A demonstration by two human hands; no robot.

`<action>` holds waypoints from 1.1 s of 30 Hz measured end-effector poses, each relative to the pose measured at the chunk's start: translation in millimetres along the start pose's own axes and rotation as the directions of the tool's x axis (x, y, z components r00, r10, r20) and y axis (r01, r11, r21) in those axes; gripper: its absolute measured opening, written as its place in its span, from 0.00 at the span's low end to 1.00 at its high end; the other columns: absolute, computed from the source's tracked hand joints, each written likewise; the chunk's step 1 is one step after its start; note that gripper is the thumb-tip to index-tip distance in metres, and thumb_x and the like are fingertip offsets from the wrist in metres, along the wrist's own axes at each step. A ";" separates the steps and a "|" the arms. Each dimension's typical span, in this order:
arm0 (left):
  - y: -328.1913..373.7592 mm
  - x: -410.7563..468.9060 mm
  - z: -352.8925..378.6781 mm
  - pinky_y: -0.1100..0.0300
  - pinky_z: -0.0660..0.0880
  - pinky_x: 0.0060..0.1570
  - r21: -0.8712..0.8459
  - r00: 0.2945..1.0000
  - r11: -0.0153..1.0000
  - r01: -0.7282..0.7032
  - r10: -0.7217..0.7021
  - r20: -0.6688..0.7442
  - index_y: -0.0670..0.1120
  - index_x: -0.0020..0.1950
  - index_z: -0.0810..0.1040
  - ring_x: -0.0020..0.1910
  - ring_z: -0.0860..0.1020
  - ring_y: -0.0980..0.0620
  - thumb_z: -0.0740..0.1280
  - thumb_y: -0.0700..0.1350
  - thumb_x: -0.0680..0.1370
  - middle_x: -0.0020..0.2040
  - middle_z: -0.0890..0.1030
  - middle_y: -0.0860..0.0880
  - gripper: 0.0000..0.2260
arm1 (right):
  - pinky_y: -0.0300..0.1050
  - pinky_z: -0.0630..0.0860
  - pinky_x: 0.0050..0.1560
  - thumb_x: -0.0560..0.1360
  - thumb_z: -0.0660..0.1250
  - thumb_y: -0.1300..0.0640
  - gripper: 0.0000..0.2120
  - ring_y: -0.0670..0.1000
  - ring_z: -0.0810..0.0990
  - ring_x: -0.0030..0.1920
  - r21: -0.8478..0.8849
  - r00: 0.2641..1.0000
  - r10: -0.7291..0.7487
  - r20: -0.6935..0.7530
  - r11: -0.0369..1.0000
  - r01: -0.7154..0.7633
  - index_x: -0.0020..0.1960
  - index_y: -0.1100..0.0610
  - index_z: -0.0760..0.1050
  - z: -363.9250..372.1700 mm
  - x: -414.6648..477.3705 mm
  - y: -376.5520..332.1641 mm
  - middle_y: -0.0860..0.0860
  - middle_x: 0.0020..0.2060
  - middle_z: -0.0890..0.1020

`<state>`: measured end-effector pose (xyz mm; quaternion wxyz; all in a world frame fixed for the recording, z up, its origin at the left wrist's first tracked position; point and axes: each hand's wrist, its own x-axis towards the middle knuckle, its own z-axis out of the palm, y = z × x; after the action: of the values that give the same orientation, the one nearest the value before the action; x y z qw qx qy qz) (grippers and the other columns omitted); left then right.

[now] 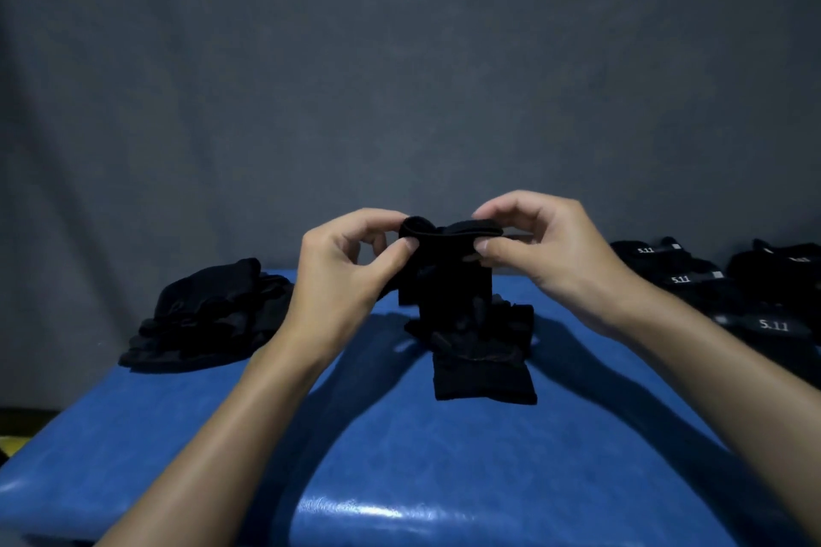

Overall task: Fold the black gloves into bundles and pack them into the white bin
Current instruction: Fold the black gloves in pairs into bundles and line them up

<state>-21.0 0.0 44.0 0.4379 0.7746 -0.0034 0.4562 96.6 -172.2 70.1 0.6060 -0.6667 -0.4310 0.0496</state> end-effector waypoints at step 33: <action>-27.3 -25.4 21.2 0.62 0.70 0.64 0.247 0.936 0.969 0.011 -0.097 0.339 0.53 0.60 0.82 0.62 0.76 0.60 0.73 0.41 0.76 0.57 0.80 0.62 0.14 | 0.35 0.74 0.53 0.71 0.75 0.56 0.14 0.40 0.76 0.42 -0.313 0.950 0.281 0.135 0.922 -0.229 0.54 0.46 0.79 -26.6 -39.1 56.1 0.45 0.48 0.81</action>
<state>-9.9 -7.6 3.3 0.3454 0.8903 -0.0039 0.2967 116.8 -211.5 11.4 0.4478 -0.7926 -0.3951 0.1230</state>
